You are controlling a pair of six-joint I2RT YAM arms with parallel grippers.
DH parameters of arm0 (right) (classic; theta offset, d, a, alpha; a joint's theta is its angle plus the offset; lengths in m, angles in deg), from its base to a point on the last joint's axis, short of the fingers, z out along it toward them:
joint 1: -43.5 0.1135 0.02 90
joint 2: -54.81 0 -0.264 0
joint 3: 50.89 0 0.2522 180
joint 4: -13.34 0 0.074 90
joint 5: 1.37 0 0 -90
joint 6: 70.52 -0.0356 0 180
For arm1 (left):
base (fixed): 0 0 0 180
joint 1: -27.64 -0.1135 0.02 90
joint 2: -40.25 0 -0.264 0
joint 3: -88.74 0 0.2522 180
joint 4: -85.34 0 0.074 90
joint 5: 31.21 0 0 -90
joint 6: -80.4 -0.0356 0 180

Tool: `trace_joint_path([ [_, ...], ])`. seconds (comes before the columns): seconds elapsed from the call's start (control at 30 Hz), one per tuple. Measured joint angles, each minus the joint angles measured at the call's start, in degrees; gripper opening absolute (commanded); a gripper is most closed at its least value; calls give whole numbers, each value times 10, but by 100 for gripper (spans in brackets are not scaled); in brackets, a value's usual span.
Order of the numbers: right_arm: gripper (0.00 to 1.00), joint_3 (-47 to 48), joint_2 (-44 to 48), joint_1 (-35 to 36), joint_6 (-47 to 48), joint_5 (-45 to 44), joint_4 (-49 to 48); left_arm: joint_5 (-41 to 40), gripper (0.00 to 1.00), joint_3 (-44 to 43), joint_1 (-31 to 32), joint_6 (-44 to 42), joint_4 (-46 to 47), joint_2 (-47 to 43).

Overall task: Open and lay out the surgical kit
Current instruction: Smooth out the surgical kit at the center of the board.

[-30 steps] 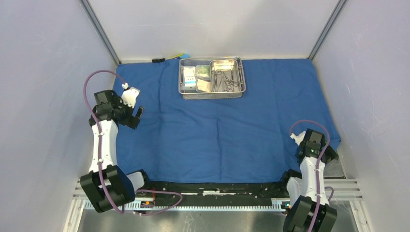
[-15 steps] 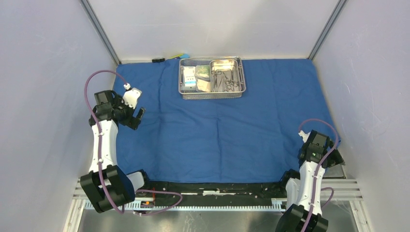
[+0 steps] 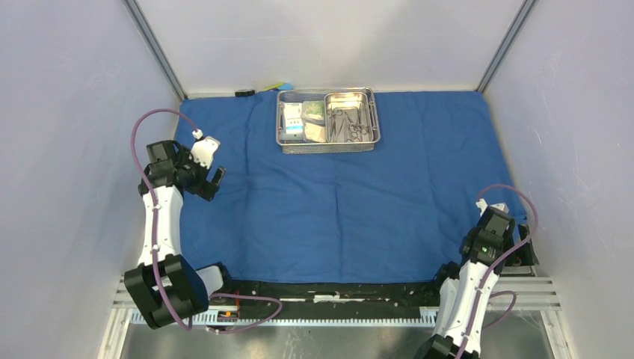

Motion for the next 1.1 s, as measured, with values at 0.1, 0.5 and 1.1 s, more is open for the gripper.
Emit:
trace_joint_path([
  [0.1,98,0,10,-2,-22,-9,4,9,100,0,0,0,2,3],
  [0.5,98,0,84,-36,-84,-7,20,28,100,0,0,1,3,24],
  [1.1,98,95,114,-64,-56,178,47,39,100,-16,0,15,17,51],
])
